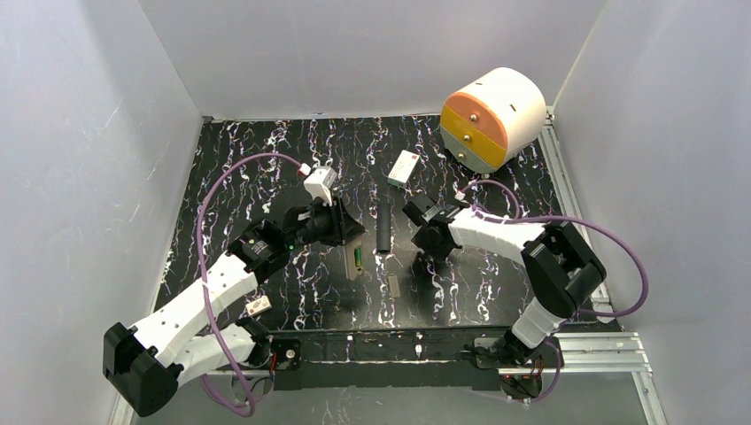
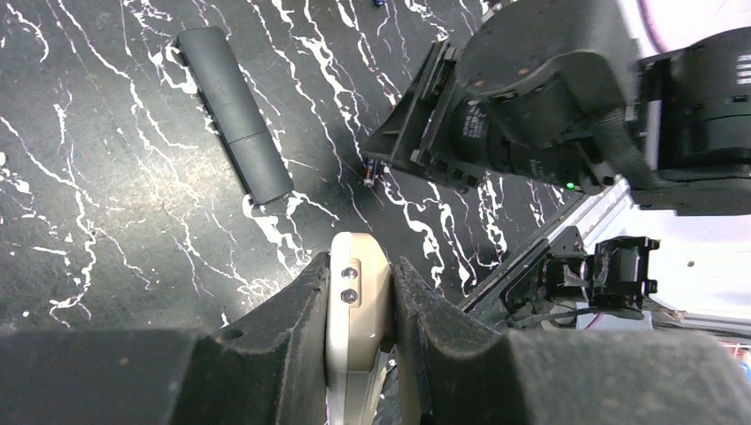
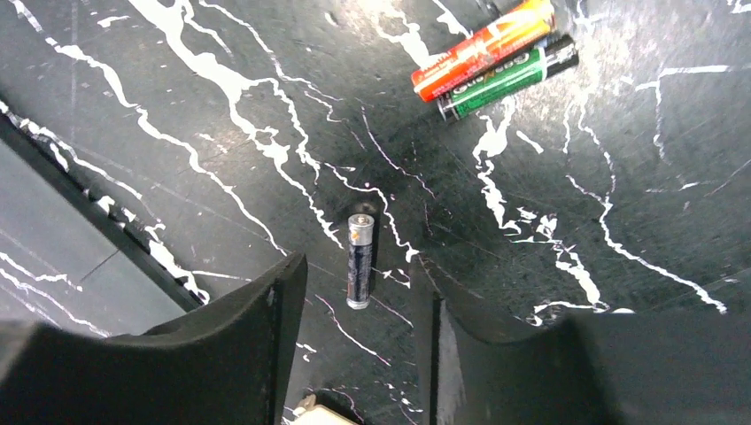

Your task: Load the batteries into the remote control

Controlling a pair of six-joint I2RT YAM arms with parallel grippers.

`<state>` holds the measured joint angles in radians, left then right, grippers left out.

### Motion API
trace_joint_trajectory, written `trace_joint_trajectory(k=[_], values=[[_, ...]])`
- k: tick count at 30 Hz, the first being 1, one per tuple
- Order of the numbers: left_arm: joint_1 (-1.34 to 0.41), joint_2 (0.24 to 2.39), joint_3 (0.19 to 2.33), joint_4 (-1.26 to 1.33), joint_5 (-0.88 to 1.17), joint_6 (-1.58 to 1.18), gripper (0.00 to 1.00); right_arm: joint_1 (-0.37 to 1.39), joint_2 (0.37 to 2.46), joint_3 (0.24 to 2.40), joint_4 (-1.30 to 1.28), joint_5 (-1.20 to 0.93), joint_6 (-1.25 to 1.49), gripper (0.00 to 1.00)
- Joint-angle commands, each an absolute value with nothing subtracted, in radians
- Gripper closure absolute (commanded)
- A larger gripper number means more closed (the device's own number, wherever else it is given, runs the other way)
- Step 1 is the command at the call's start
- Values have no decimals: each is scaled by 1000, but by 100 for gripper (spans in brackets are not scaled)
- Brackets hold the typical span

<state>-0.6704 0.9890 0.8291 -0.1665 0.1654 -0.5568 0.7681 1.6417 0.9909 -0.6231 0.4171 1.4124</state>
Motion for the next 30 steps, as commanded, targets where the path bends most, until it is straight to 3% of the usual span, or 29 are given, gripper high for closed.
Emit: trace_joint_trajectory(k=[1,4,7,12,16,30], values=[[-666,958,871,-219,103,-534,100,770,1547,1040,-575,488,1202,43],[-659,958,895,-281,18,-547,100,767,1525,1074,-508,438,866,40],[-644,962,929,-349,-68,-560,100,768,1528,1070,-414,264,344,38],[-610,963,969,-433,-98,-595,100,767,1602,1098,-596,148,-127,37],[-575,966,1013,-508,-98,-611,100,769,1694,1181,-704,128,-236,38],[-465,989,991,-502,30,-620,100,796,1760,1164,-635,182,-434,41]])
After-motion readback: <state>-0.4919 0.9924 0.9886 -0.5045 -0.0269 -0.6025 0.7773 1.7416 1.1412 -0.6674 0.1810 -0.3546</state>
